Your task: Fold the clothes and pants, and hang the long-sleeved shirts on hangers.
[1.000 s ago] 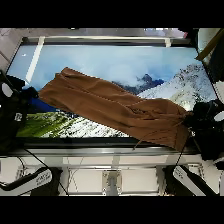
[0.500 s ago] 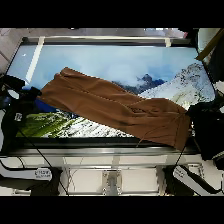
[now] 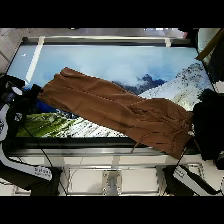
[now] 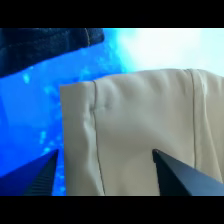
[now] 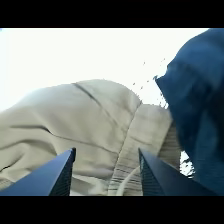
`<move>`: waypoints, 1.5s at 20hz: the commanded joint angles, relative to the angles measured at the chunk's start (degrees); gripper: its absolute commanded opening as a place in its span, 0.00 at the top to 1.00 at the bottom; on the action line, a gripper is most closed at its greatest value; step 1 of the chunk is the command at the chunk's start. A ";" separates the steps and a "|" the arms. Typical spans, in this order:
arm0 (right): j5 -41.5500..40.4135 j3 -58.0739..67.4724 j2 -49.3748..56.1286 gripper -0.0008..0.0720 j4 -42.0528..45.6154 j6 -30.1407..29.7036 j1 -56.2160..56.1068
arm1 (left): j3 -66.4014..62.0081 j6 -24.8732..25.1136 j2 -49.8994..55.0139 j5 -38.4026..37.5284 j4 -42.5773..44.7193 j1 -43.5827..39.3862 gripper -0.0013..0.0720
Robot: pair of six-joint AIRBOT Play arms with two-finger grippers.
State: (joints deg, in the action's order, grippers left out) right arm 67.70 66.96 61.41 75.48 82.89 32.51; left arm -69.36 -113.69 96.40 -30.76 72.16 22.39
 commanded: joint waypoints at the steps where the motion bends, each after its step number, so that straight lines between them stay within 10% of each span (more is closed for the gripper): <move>1: 5.73 7.26 -2.40 0.39 3.45 -0.09 0.02 | -0.48 0.17 0.72 -0.92 0.90 0.74 0.22; 2: 5.86 7.58 -3.39 0.39 3.96 -0.09 0.02 | -0.48 0.61 0.74 -0.46 0.87 0.72 0.34; 4: 6.64 7.58 -4.76 0.39 4.00 -0.07 0.02 | -0.50 2.58 0.74 0.42 0.85 0.66 0.91; 5: 7.56 7.58 -5.05 0.39 4.02 -0.07 0.02 | -0.50 3.65 0.74 0.92 0.85 0.46 0.97; 11: 15.89 2.29 -5.09 0.39 12.98 -1.36 5.03 | -1.86 5.03 -2.58 0.96 2.27 0.72 0.97; 16: 17.64 -18.34 -1.18 0.36 -6.58 -10.10 20.74 | -1.84 7.67 -7.63 -0.66 7.80 0.79 0.97; 30: -14.58 -13.49 20.17 0.24 -24.06 -19.34 11.39 | -1.84 7.65 -8.83 -9.01 13.62 0.46 0.97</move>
State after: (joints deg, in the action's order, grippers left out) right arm 56.86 49.43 79.26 53.41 64.64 45.28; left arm -71.16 -106.04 87.61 -37.41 83.09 22.90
